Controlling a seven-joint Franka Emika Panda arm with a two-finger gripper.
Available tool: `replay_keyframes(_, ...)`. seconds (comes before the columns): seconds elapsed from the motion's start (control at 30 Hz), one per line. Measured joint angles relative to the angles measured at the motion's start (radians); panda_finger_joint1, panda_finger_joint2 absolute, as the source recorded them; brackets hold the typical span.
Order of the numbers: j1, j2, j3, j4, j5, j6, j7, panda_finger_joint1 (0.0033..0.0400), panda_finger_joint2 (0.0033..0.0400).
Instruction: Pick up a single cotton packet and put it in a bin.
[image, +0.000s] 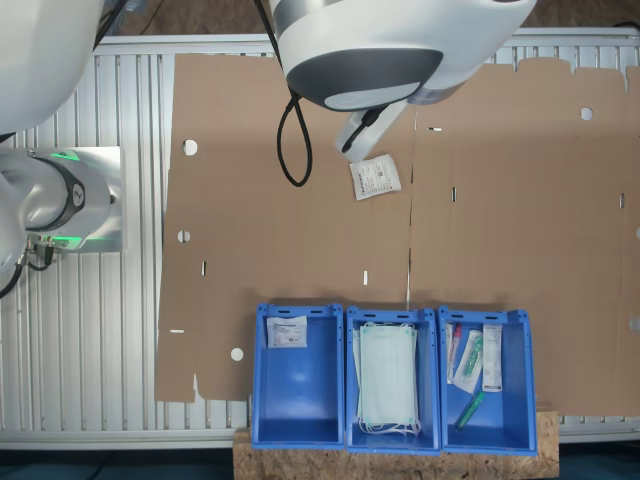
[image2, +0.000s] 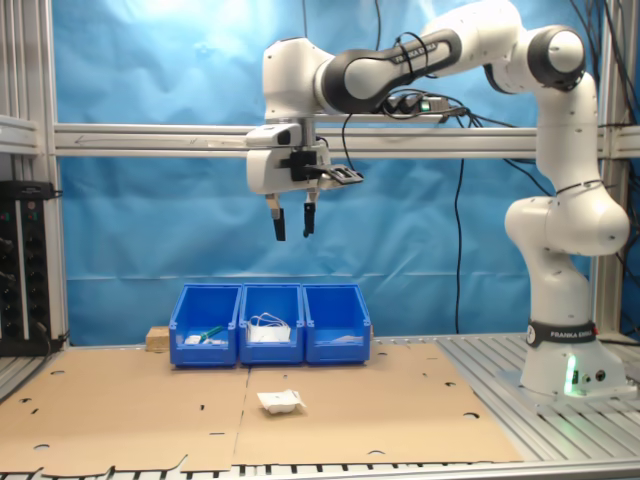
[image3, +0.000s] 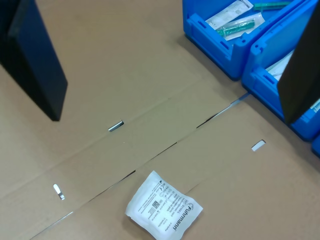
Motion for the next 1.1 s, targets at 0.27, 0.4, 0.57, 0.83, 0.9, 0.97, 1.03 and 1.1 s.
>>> replay_keyframes(0.27, 0.0, 0.047, -0.001, -0.016, 0.0, 0.066, 0.0, 0.04, 0.04)
replay_keyframes(0.4, 0.001, 0.074, -0.001, -0.045, 0.0, 0.113, 0.0, 0.04, 0.04)
replay_keyframes(0.57, 0.002, 0.106, -0.001, -0.101, 0.0, 0.177, 0.0, 0.04, 0.04)
replay_keyframes(0.83, 0.003, 0.157, 0.0, -0.209, 0.0, 0.277, 0.0, 0.04, 0.04)
replay_keyframes(0.9, 0.003, 0.169, 0.0, -0.224, 0.0, 0.293, 0.0, 0.04, 0.04)
replay_keyframes(0.97, 0.003, 0.177, 0.0, -0.229, 0.0, 0.301, 0.0, 0.04, 0.04)
replay_keyframes(1.03, 0.003, 0.193, 0.0, -0.236, 0.0, 0.319, 0.0, 0.04, 0.04)
replay_keyframes(1.1, 0.003, 0.21, 0.0, -0.24, 0.0, 0.339, 0.0, 0.04, 0.04)
